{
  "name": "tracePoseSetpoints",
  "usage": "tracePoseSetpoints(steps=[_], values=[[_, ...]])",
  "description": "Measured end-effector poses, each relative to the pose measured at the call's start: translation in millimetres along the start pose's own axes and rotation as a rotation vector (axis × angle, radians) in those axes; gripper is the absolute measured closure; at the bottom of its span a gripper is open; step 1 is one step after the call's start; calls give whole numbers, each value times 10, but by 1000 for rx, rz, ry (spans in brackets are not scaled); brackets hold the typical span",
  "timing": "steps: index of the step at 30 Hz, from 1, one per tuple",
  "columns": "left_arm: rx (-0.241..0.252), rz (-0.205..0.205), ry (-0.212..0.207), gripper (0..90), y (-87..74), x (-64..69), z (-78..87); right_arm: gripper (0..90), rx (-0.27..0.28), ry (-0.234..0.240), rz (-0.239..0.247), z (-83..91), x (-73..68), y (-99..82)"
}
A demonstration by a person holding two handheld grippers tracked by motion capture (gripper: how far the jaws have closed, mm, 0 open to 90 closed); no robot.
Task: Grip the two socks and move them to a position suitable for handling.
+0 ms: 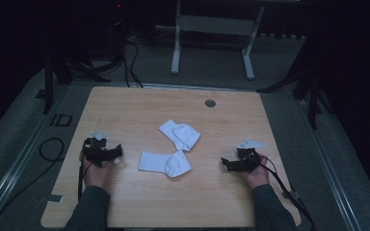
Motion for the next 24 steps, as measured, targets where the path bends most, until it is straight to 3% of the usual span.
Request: tracePoseSetpoints(steps=[6, 8, 11, 19, 24], values=[[0, 0, 1, 144, 0, 0, 1, 184, -5, 3, 3, 12, -4, 1], [0, 0, 1, 144, -1, 0, 2, 289, -43, 9, 12, 63, 0, 20], [-1, -1, 1, 144, -1, -1, 2, 331, -77, 7, 23, 100, -4, 28], [-1, -1, 1, 145, -1, -1, 2, 405, -104, 12, 139, 296, -165, 79], [-1, -1, 1, 144, -1, -1, 2, 418, -111, 15, 175, 344, -237, 120]])
Point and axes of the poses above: each handheld gripper's, and its own axes: z roughly backward along the jaws, y roughly out of its top, x roughly to its right, the point moved 3 cm from there along -z, roughly forward along the jaws, and after that the axes turned 8 degrees about -z, right-handed, at the moved point
